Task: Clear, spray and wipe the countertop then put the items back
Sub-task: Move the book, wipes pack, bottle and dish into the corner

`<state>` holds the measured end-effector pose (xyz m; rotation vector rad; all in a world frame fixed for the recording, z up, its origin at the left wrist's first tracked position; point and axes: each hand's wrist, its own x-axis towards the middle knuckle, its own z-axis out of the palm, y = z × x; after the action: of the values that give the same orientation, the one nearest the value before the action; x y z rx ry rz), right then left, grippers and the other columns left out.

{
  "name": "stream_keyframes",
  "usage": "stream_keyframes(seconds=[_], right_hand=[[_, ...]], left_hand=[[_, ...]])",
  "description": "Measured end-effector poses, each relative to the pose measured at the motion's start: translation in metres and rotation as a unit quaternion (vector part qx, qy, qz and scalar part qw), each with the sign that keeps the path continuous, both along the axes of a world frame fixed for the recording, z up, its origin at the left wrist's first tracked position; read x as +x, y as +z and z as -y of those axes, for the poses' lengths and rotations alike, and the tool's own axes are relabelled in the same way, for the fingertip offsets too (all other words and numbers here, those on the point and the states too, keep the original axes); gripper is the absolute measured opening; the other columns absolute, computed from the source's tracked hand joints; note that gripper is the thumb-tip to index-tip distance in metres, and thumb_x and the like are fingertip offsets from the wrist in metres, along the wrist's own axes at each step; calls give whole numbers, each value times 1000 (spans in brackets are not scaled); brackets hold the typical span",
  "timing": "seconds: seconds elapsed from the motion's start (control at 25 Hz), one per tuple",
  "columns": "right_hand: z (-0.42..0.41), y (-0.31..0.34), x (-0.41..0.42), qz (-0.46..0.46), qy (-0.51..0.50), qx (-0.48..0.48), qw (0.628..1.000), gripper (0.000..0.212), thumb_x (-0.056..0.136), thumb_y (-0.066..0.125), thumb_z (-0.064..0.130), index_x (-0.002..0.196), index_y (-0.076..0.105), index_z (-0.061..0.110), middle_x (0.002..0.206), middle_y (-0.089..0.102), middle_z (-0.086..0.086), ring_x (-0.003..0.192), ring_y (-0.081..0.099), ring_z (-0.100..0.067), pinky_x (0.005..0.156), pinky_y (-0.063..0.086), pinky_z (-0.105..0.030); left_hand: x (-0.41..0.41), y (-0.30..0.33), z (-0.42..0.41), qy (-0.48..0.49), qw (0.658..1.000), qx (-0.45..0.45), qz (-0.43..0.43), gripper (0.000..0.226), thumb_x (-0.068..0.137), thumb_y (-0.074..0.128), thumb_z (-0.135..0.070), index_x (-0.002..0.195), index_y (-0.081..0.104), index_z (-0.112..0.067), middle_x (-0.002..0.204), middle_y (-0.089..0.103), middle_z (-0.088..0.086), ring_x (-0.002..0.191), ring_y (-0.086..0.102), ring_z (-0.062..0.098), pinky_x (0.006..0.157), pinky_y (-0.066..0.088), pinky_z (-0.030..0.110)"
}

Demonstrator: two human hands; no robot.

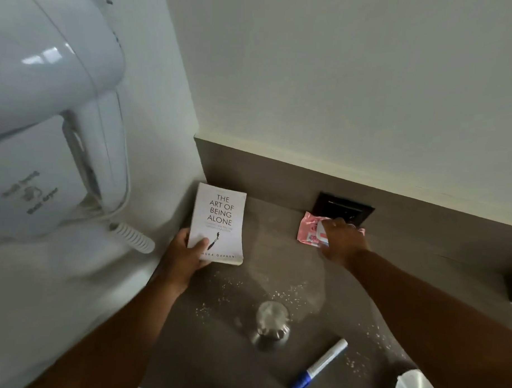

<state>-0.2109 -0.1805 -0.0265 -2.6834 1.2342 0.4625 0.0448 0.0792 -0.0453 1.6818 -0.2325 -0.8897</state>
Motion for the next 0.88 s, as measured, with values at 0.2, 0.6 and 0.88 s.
stream_keyframes(seconds=[0.2,0.6,0.88], right_hand=[[-1,-2,10,-18,-5,0,1000,64,81,69,38,135,44,15,127,51,-16,110,56,-35,88,52,-44],[0,-11,16,-59,-22,6,998,77,74,77,16,140,38,9,134,51,-18,116,55,-33,95,50,-39],[-16,-5,45,-36,19,-1,999,80,64,83,47,130,47,19,121,60,-9,105,60,-26,86,53,-39]], left_hand=[[24,-22,16,-26,979,67,190,34,86,71,-22,116,58,-13,109,67,3,93,69,23,58,56,19],[29,-19,5,-359,710,171,582,69,90,58,-51,143,45,-9,148,46,17,135,45,34,109,37,47],[62,-17,-4,-446,608,234,614,62,80,78,-30,134,56,-9,139,53,25,118,58,46,88,53,57]])
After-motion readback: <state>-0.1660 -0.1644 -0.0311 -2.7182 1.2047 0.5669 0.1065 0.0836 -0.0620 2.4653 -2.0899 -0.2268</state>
